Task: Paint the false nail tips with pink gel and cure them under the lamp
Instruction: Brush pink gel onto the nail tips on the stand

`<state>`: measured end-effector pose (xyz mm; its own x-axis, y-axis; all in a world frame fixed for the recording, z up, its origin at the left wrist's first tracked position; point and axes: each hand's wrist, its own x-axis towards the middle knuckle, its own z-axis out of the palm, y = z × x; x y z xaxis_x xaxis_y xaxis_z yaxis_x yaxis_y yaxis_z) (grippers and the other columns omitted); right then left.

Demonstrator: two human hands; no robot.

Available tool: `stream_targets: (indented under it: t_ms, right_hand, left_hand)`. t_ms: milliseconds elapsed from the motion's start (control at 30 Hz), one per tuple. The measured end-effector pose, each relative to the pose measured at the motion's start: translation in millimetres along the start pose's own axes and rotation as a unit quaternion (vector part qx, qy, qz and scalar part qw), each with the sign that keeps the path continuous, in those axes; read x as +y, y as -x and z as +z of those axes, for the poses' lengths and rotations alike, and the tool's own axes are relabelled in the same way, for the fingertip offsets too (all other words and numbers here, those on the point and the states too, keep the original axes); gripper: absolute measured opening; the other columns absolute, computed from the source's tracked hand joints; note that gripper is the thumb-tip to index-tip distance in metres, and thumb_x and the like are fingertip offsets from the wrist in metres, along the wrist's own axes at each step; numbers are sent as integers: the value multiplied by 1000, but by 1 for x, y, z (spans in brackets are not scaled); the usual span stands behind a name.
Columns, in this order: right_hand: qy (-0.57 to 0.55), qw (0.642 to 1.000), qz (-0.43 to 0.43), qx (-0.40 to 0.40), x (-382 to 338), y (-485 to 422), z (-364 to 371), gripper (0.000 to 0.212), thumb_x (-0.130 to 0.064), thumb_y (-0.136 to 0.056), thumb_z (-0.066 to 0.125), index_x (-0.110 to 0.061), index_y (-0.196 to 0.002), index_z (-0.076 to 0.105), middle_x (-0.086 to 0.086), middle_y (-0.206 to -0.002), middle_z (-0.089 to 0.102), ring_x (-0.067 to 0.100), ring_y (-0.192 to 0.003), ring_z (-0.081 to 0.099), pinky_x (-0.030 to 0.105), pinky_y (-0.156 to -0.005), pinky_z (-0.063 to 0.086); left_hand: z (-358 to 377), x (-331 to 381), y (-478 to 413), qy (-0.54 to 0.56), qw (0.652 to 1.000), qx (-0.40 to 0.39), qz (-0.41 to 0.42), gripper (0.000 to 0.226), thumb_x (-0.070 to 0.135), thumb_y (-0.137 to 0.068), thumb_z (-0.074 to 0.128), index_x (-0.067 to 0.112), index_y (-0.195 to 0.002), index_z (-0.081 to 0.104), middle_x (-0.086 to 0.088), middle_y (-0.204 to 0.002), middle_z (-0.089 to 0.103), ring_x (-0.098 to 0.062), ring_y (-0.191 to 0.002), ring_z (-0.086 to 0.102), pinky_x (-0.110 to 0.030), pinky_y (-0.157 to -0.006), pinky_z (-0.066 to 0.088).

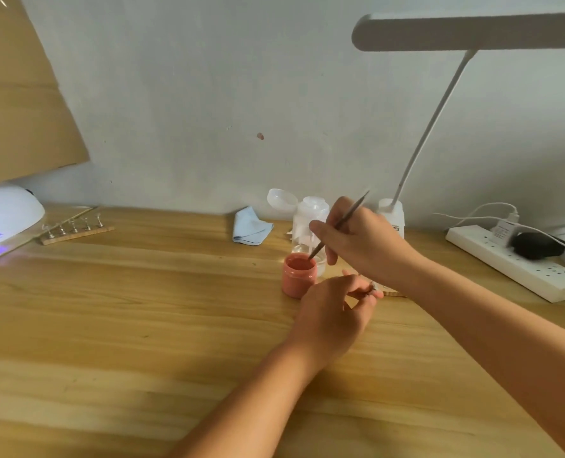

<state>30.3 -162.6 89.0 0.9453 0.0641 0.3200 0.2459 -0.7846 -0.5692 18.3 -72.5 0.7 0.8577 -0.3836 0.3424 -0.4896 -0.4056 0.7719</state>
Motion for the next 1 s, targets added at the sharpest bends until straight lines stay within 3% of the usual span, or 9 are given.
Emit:
stream_targets:
  t_ms: [133,200,300,367,467,567,700,867,1000]
  right_hand:
    - [53,998,19,-2,6,-10,13,28,-43,-94,58,-18,-82,59,-4,-68,68,18,-73,64,38,-76,52]
    - [71,997,23,-4,8,-12,18,31,-45,-93,58,-16,-84,59,0,-72,68,26,-79,65,42,-81,51]
    - [109,994,8,-5,9,-11,22,34,-45,-93,59,-17,-74,53,-5,-61,57,26,-74,61,38,-75,45]
    - [106,994,0,2,8,-10,21,31,-42,-94,58,-13,-83,57,-2,-62,59,28,-76,62,40,-76,47]
    - [16,998,-11,64,6,-1,10,26,-36,-95,58,-11,-92,60,7,-68,68,28,-73,65,47,-74,53]
    - [-164,973,-19,162,12,25,-6,16,-30,-98,56,-14,-95,58,4,-70,71,12,-61,63,36,-59,51]
    - [-371,906,57,195,35,69,-16,18,-20,-98,57,-3,-93,62,4,-76,73,24,-73,63,31,-74,52]
    - [-424,876,109,199,61,99,-12,21,-12,-94,59,8,-96,56,3,-63,64,21,-68,55,36,-75,46]
    - [-427,884,109,157,67,103,-5,16,-9,-93,60,7,-96,58,11,-74,72,23,-73,60,36,-81,50]
  left_hand:
    - [-1,3,0,27,999,15,-24,15,23,-94,59,30,-85,68,29,-69,62,15,-60,53,-3,-63,34]
    - [-1,3,-1,28,998,26,-42,25,20,-94,57,31,-72,62,27,-57,59,9,-55,55,-13,-66,42]
    - [0,4,-3,1,997,44,-58,22,22,-92,57,25,-72,65,12,-73,70,-8,-67,66,-28,-79,52]
    - [0,3,-3,-12,997,46,-61,17,24,-92,57,20,-81,70,6,-76,70,-18,-78,70,-30,-83,52]
    - [-2,3,-2,7,998,38,-58,19,19,-94,52,23,-89,69,7,-82,72,-9,-66,68,-22,-74,51]
    - [-2,1,-2,61,996,29,-58,18,17,-97,53,26,-93,69,10,-97,74,-1,-51,61,-16,-64,50]
    - [1,-2,-4,16,998,52,-39,20,24,-93,65,42,-87,67,13,-100,68,3,-58,51,-19,-74,45]
    - [2,-7,-4,17,999,45,-14,16,17,-91,68,31,-93,73,22,-91,69,9,-59,52,-8,-60,35]
    - [3,-10,-6,40,998,50,-2,16,11,-90,70,27,-89,71,19,-84,66,11,-54,49,-7,-57,34]
